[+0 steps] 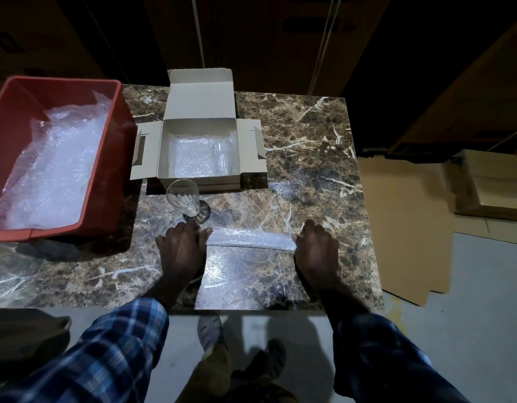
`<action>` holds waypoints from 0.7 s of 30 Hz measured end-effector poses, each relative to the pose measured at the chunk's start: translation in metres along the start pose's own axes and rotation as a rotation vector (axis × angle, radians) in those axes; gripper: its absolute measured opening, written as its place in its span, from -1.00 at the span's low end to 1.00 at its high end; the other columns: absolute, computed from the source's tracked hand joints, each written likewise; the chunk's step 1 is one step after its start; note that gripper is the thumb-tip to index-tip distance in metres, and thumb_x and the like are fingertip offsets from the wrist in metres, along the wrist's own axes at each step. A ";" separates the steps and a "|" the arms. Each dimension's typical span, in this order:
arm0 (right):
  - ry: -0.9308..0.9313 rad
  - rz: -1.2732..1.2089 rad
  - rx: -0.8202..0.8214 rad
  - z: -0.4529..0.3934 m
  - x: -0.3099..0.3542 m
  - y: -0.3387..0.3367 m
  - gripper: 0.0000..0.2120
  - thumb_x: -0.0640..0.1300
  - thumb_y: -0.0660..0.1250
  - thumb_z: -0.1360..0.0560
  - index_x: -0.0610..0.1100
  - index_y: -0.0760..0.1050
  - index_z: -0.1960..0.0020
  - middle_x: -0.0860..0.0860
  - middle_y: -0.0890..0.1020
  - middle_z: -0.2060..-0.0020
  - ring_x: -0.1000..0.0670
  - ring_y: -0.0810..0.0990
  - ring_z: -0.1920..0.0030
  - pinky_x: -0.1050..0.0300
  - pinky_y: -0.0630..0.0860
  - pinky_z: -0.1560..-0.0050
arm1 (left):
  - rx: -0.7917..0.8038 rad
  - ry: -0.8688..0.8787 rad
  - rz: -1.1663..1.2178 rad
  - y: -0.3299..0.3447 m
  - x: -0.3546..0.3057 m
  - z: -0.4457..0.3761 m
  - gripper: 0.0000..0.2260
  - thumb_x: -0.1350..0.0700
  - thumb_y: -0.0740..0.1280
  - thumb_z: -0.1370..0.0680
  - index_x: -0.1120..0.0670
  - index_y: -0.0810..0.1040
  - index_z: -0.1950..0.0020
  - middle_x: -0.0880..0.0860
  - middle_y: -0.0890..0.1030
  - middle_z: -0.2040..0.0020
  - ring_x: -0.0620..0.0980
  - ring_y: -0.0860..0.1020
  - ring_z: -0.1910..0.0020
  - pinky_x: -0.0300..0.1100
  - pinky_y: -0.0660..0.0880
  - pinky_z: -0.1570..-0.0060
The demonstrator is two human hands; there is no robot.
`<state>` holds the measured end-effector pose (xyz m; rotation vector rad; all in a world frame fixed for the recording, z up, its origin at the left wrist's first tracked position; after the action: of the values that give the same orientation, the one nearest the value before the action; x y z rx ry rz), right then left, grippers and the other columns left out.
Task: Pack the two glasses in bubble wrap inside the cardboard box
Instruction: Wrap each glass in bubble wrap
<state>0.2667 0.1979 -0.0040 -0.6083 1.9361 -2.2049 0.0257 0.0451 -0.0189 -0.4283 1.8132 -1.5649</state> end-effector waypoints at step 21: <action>-0.543 -0.058 0.057 0.054 0.077 0.068 -0.41 -0.21 0.24 -0.56 -0.29 0.22 -0.55 -0.21 0.30 -0.53 -0.17 0.26 -0.54 -0.07 0.11 -0.57 | -0.118 -0.138 0.164 -0.002 0.002 0.006 -0.73 -0.09 0.39 -0.55 0.12 0.52 0.02 0.13 0.57 0.10 0.22 0.52 0.05 0.11 0.39 0.04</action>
<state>0.2078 0.1091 -0.0503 -1.1244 1.5823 -1.8530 0.0284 0.0392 -0.0178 -0.4207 1.7923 -1.2906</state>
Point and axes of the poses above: each hand's wrist, its own z-axis away from the middle knuckle, its own y-axis out of the palm, x = y × z, the point moved 3 cm from there along -z, towards the middle knuckle
